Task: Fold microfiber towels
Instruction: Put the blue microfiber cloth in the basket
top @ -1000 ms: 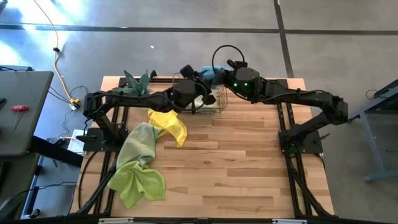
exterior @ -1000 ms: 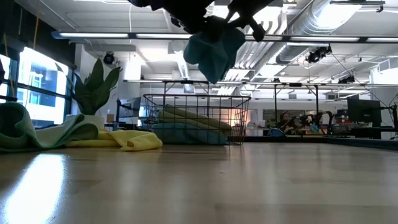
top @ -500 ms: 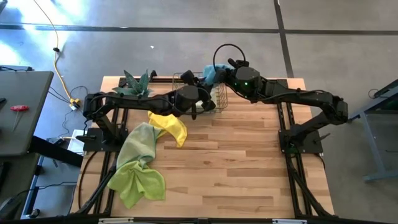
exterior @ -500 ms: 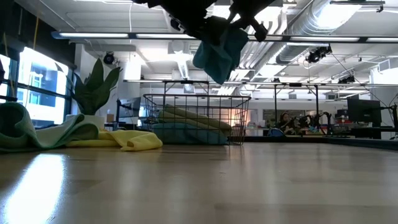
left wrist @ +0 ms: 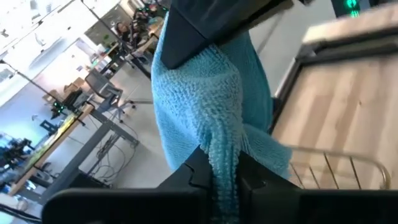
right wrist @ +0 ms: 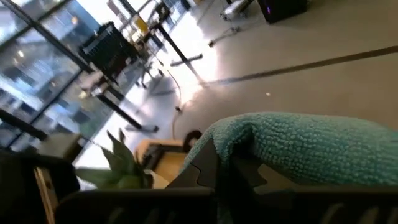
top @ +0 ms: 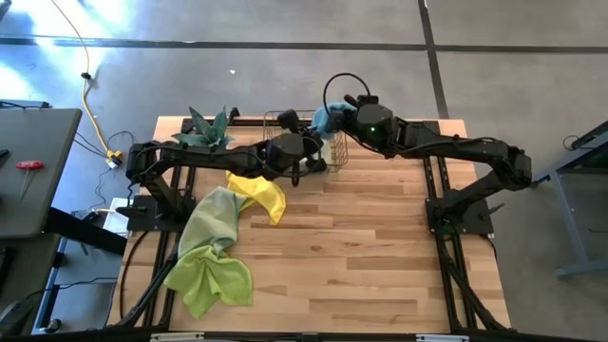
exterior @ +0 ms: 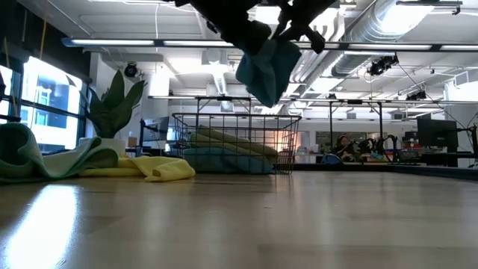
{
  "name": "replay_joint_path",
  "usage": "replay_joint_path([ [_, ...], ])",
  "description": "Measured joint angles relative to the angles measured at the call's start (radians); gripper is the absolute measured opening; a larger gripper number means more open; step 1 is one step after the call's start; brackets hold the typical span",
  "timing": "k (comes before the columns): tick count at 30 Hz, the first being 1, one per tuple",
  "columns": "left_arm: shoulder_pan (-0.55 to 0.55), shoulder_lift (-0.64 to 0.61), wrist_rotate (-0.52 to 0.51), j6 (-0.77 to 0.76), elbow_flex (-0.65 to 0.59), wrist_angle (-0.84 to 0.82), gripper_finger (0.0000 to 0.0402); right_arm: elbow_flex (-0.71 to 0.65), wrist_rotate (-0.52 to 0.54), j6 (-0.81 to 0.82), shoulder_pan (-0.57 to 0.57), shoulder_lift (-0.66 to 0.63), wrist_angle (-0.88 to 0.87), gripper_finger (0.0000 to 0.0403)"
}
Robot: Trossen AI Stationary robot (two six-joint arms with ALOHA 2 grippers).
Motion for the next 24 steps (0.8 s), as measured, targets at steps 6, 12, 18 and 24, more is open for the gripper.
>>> replay_joint_path([
  [6,0.006,-0.014,0.09,0.022,0.0,-0.126,0.0003,0.0,-0.047,-0.052,0.005,0.01,-0.091,0.0],
  [12,0.054,-0.045,0.282,-0.053,0.0,-0.284,0.0002,0.0,-0.192,-0.121,0.006,0.028,-0.141,0.0],
  [18,0.122,-0.052,0.411,-0.118,0.0,-0.309,0.0001,0.0,-0.203,-0.015,0.006,0.067,-0.168,0.0001],
  [24,0.141,-0.052,0.462,-0.118,0.0,-0.344,0.0,0.0,-0.276,0.08,-0.008,0.107,-0.159,0.0046],
])
